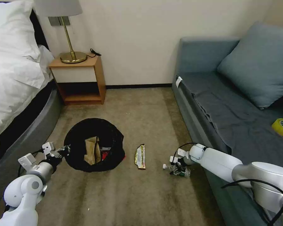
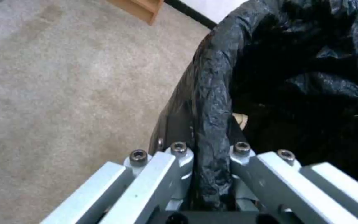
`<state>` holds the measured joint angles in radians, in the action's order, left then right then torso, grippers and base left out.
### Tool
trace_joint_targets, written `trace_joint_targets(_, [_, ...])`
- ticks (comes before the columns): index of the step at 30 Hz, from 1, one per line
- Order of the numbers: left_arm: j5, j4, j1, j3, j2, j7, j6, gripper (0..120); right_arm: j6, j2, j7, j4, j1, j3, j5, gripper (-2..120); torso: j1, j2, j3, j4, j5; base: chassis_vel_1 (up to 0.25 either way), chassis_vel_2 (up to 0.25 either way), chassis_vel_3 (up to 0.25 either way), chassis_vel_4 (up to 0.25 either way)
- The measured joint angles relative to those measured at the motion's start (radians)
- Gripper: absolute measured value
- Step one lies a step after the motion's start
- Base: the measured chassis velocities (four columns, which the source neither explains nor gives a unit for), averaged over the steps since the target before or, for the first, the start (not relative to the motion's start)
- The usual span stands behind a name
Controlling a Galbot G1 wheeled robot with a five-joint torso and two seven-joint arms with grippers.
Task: Pick up the trash bin, then pick up the garbage on the floor and place it into the trash bin.
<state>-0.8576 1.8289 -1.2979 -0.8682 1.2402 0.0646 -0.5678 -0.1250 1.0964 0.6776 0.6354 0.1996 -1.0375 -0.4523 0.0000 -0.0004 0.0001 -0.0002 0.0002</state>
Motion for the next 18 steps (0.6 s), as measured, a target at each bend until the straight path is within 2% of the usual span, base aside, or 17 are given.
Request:
trace_joint_targets(1, [0.000, 0.000, 0.000, 0.000, 0.000, 0.000, 0.000, 4, 0.000, 0.000, 0.000, 0.000, 0.000, 0.000, 0.000, 48, 0.000, 0.000, 0.000, 0.0000, 0.0000, 0.000, 0.000, 0.000, 0.000])
trace_joint_targets(4, [0.003, 0.001, 0.001, 0.002, 0.003, -0.001, -0.001, 4, -0.002, 0.001, 0.001, 0.001, 0.000, 0.000, -0.003, 35, 0.000, 0.000, 0.000, 0.0003, 0.0001, 0.000, 0.000, 0.000, 0.000])
trace_joint_targets(6, [0.003, 0.001, 0.001, 0.002, 0.004, -0.001, -0.001, 4, -0.001, 0.002, 0.001, 0.000, 0.001, 0.000, -0.003, 34, 0.000, 0.000, 0.000, 0.0003, -0.0002, 0.000, 0.000, 0.000, 0.000])
trace_joint_targets(10, [0.004, 0.002, -0.001, 0.001, 0.004, -0.001, -0.002, 4, -0.002, 0.007, 0.002, 0.001, 0.001, 0.014, -0.004, 22, 0.000, 0.000, 0.000, 0.0003, -0.0002, 0.000, 0.000, 0.000, 0.000])
trace_joint_targets(18, [0.005, 0.002, -0.001, 0.002, 0.002, -0.003, -0.005, 4, -0.022, -0.027, -0.021, 0.076, -0.019, 0.103, -0.028, 20, 0.000, 0.000, 0.000, 0.0004, -0.0002, 0.000, 0.000, 0.000, 0.000])
